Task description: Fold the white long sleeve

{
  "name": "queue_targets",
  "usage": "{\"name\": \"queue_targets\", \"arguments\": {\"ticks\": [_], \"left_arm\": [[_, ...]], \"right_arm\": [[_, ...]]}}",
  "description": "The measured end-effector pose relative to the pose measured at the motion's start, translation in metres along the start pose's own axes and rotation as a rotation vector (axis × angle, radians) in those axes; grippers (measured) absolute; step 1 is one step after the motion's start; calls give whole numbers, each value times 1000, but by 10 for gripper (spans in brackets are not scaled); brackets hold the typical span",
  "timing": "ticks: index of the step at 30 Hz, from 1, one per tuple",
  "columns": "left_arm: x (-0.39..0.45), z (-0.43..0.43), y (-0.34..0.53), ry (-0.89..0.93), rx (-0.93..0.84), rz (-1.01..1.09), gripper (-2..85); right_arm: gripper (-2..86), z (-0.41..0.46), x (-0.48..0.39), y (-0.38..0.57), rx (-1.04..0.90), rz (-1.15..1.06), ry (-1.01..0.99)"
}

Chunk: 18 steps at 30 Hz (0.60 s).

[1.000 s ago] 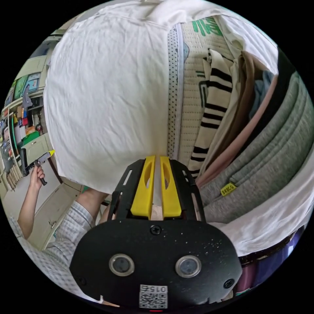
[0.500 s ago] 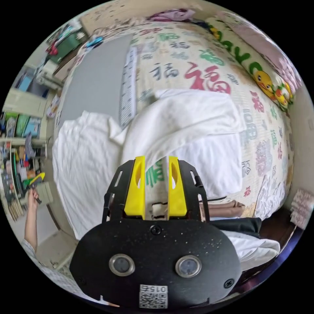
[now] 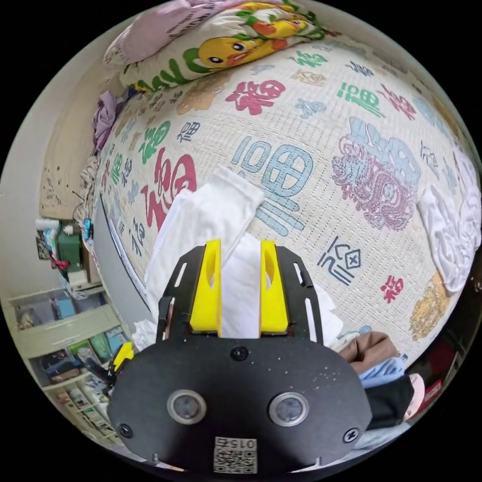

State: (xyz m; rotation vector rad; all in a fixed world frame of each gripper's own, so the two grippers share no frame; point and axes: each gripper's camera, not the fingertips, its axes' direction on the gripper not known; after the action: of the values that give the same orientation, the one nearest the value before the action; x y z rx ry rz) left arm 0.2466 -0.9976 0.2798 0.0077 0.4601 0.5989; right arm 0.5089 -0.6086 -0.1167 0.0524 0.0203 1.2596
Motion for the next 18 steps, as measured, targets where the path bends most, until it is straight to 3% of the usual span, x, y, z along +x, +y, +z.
{"name": "queue_targets", "arguments": {"ticks": [6, 10, 18], "left_arm": [[7, 111, -108, 15, -209, 1, 98], [4, 140, -125, 3, -305, -12, 59], [53, 115, -154, -2, -202, 190, 13]], "right_arm": [[98, 11, 23, -34, -13, 42, -210], [36, 4, 21, -39, -28, 14, -199], [9, -85, -4, -14, 104, -268, -92]]}}
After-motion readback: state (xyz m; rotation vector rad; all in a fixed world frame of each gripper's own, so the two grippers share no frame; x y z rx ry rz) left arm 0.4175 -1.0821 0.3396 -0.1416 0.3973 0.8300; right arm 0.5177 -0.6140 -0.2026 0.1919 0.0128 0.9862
